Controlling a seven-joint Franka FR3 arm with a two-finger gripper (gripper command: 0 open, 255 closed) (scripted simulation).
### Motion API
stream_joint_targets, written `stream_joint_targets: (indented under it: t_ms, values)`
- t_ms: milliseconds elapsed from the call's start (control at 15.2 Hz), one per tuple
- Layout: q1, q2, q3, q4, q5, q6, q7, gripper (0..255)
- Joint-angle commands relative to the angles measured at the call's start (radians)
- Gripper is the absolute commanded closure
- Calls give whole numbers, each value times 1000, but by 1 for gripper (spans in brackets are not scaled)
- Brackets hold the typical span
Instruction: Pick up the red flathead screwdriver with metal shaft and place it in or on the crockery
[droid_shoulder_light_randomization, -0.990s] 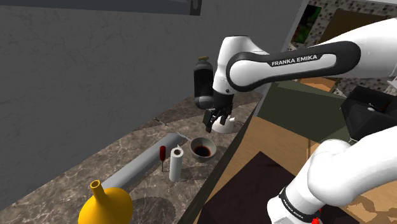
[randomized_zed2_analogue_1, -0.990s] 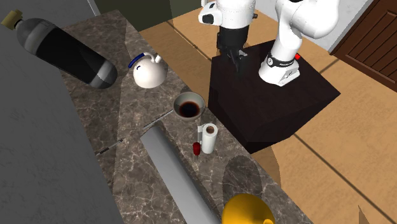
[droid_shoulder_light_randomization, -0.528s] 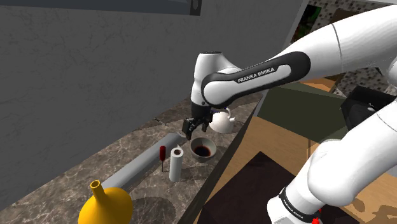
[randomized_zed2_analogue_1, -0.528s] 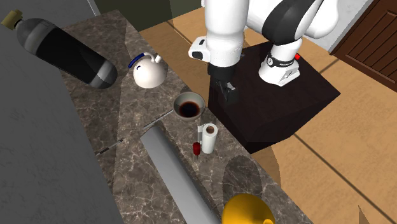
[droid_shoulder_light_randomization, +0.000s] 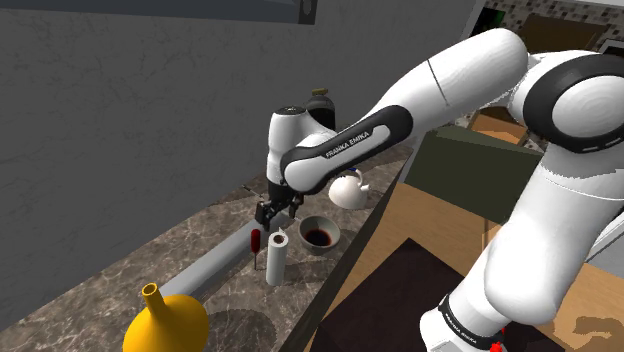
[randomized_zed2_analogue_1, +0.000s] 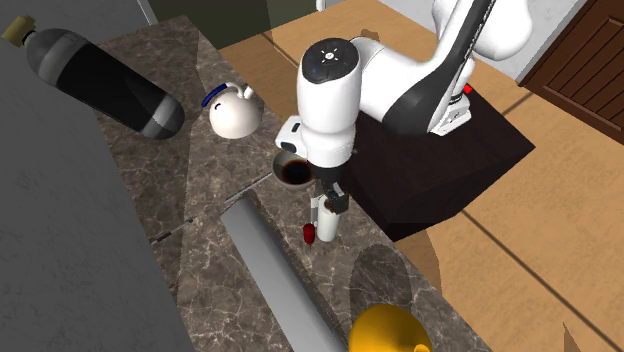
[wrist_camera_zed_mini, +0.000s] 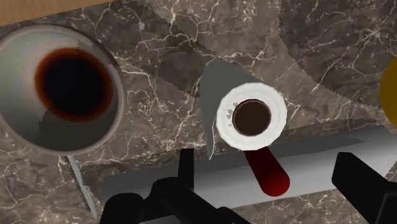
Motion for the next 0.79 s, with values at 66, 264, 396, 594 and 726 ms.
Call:
stream_joint_targets:
  t_ms: [66, 264, 396, 594, 726]
  values:
    - [29, 120, -9, 86, -70, 34, 72, 0]
    - [66, 240, -31, 187, -131, 52, 130, 0]
    - [83, 287, -42, 230, -151, 56, 149, 0]
    - [88, 316, -50, 228, -163, 87, 157, 0]
    - [92, 337, -55, 228, -171, 106, 162, 0]
